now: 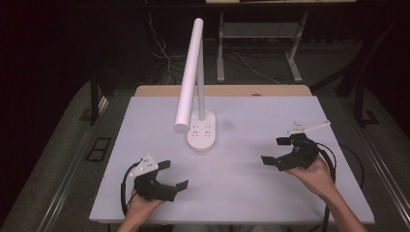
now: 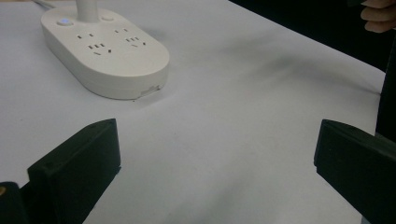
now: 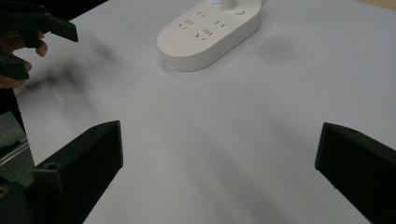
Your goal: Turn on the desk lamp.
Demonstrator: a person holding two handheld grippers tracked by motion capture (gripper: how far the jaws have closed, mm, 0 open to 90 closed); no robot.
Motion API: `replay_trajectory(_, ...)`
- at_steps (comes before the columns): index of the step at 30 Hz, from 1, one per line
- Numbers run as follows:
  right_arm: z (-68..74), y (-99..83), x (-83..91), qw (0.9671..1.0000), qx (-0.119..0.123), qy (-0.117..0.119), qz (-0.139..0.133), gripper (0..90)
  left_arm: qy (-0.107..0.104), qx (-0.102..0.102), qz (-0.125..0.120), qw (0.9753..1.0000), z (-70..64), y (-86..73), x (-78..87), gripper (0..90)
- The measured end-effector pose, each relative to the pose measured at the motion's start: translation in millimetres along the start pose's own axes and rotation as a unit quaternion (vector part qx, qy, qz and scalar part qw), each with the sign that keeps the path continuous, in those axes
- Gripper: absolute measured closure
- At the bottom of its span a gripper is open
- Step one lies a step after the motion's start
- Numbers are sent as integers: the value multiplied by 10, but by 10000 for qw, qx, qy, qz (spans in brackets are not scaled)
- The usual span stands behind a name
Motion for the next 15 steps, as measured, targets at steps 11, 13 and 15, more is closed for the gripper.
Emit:
replay_trajectory(11,3,175,-106,10000,58,13,59,7,21,5,-20,10000,9,-1,12,0)
replay_trajectory(13,4,212,-132,9999,69,20,70,7,20,5,-15,10000,9,-1,11,0)
replay_trajectory(15,5,243,-153,9999,81,21,88,7,16,4,-7,10000,8,-1,10,0)
Point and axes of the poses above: each handheld gripper's, and its own axes: x roughly backward along the jaws, y roughly out of its top, z roughly to its left, the point moved 1 cm from there along -x, roughly forward along the jaws, and after that the axes turned 15 degrees about -x, right-handed, at the moved point
